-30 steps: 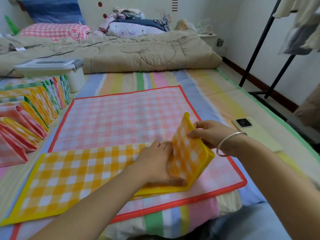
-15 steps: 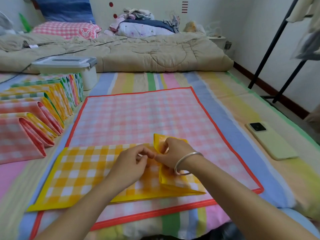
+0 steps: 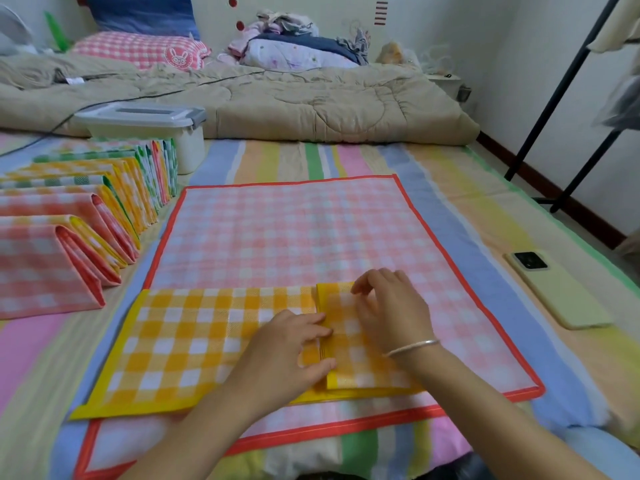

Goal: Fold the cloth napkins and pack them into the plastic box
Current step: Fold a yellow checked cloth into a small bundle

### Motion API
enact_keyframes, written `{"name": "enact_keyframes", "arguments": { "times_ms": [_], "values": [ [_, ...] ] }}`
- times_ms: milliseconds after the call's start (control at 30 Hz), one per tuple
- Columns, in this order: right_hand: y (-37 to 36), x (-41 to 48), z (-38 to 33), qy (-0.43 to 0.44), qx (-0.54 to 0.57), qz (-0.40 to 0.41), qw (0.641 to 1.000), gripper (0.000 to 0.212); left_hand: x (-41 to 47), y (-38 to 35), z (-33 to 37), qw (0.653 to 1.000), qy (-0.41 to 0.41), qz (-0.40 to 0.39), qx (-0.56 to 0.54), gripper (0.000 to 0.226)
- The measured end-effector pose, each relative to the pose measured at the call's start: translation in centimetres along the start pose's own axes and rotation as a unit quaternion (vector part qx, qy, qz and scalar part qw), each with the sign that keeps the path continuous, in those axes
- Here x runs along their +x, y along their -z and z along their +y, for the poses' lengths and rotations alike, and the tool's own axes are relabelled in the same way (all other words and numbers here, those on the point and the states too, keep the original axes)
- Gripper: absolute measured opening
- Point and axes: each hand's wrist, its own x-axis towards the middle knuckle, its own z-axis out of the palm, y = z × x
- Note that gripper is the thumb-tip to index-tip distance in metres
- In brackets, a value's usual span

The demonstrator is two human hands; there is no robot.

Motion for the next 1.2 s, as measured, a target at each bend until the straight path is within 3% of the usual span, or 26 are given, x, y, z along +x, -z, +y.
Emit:
{"name": "enact_keyframes", "arguments": {
  "times_ms": [67,167,233,400,500,600,733,833,933,1033,1133,1200],
  "values": [
    [-1.1,-0.4,0.3,0.066,-0.08,0.013,0.995,0.047,0.0,0.3,0.3,1.0,0.004,-0.017,0.022,0.055],
    [-2.3,-0.8,0.1,-0.005,-0.092,-0.199,0.976,0.111,0.0,1.0,0.7,0.995,0.008,-0.034,0.09,0.051],
    [-2.9,-1.0,0.2,-0.016,-0.098,-0.225,0.969,0.125,0.1,1.4,0.8,0.994,0.012,-0.05,0.101,0.056],
    [-4.3,-1.7,0.6,-0.008,-0.129,-0.207,0.97,0.114,-0.6,1.5,0.1,0.991,-0.003,-0.092,0.099,0.09],
    [-4.0,-1.4,0.5,-0.008,-0.125,-0.211,0.969,0.115,-0.9,1.4,-0.2,0.992,-0.004,-0.097,0.083,0.093],
    [-3.1,-0.9,0.3,-0.021,-0.09,-0.225,0.97,0.103,-1.0,1.2,-0.1,0.992,-0.009,-0.096,0.082,0.092],
    [-1.5,0.0,0.3,0.006,-0.02,-0.158,0.987,0.084,-0.5,-0.1,0.6,0.991,-0.009,-0.08,0.104,0.091],
    [-1.2,-0.1,-0.5,0.022,0.129,-0.118,0.984,0.054,0.6,-1.7,1.9,0.991,-0.017,-0.067,0.115,0.08],
    [-1.8,-0.2,-1.3,-0.002,0.22,-0.128,0.967,0.048,1.3,-1.6,2.9,0.998,-0.007,-0.052,0.044,0.047],
    [-2.9,-0.2,-1.5,0.009,0.171,-0.104,0.98,0.05,1.8,1.5,0.9,0.993,0.088,0.028,-0.071,0.014],
    [-3.2,-0.2,-2.2,0.115,0.08,-0.052,0.989,0.06,1.6,6.2,-4.2,0.983,0.148,0.11,0.024,0.013],
    [-3.4,0.0,-2.9,0.194,0.046,-0.066,0.978,0.06,1.5,8.9,-7.2,0.977,0.177,0.095,0.074,0.008]
  ]
}}
